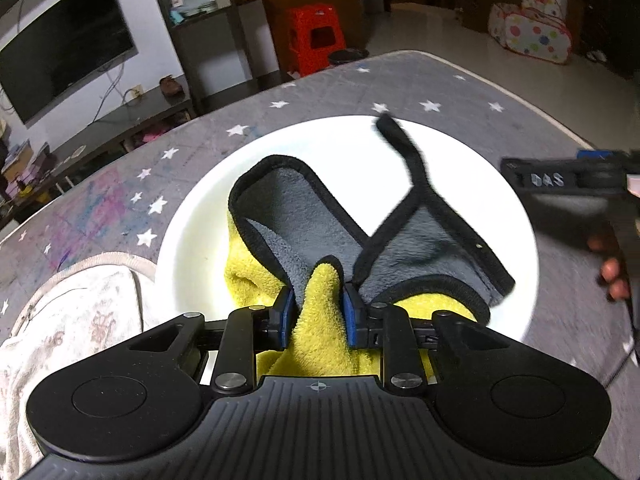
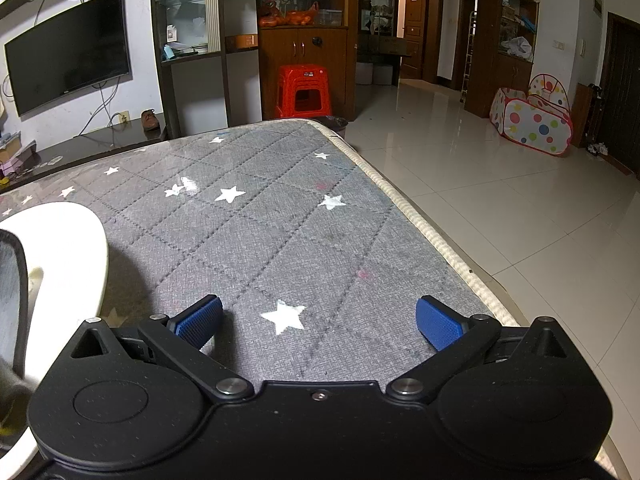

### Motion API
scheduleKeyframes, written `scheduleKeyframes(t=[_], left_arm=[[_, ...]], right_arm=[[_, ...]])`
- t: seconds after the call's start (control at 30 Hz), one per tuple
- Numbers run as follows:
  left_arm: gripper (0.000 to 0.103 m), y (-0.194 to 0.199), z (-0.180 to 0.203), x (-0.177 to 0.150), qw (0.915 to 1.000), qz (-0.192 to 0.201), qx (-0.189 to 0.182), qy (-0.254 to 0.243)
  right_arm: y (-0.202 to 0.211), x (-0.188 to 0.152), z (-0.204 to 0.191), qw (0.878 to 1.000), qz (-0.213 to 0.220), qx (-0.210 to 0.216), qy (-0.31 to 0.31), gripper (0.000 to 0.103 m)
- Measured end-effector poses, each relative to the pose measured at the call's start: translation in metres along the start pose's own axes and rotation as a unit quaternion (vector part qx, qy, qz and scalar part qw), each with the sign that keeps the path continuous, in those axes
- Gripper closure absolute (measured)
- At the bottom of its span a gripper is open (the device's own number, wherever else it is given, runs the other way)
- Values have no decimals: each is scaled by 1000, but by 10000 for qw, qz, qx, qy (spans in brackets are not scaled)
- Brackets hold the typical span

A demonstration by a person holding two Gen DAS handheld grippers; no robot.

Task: Clean bowl
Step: 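Rub the yellow-and-grey cloth around the bowl interior with the left tool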

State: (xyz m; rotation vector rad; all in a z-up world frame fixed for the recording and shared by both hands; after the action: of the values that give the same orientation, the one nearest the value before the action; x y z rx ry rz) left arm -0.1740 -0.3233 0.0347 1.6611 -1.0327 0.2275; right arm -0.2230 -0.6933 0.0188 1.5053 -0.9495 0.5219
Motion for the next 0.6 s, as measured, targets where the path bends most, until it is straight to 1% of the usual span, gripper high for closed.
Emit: scheduleKeyframes(t=[0.1, 0.23, 0.6], left_arm=[[79, 2, 4, -1, 10000, 7, -7, -61], [80, -1, 6, 3, 9999, -24, -120, 46], [79, -21, 16, 29, 9995, 78, -195, 218]], right_arm=[[0, 0, 0, 10000, -1, -1, 2, 0], [0, 0, 0, 10000, -1, -1, 1, 0], [0, 0, 0, 10000, 0, -1, 0, 0]])
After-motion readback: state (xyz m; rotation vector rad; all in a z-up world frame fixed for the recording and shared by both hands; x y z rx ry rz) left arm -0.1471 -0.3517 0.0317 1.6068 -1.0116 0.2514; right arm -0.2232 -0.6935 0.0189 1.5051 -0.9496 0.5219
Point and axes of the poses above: each gripper's, at about its wrist camera, not at the fingertips, and y roughly against the way its jaws point, z to its right, x to its top, the point moved 5 cm from there along -y, roughly the way its jaws point, and after that the axes turned 15 degrees about x, right-handed, at the moved point
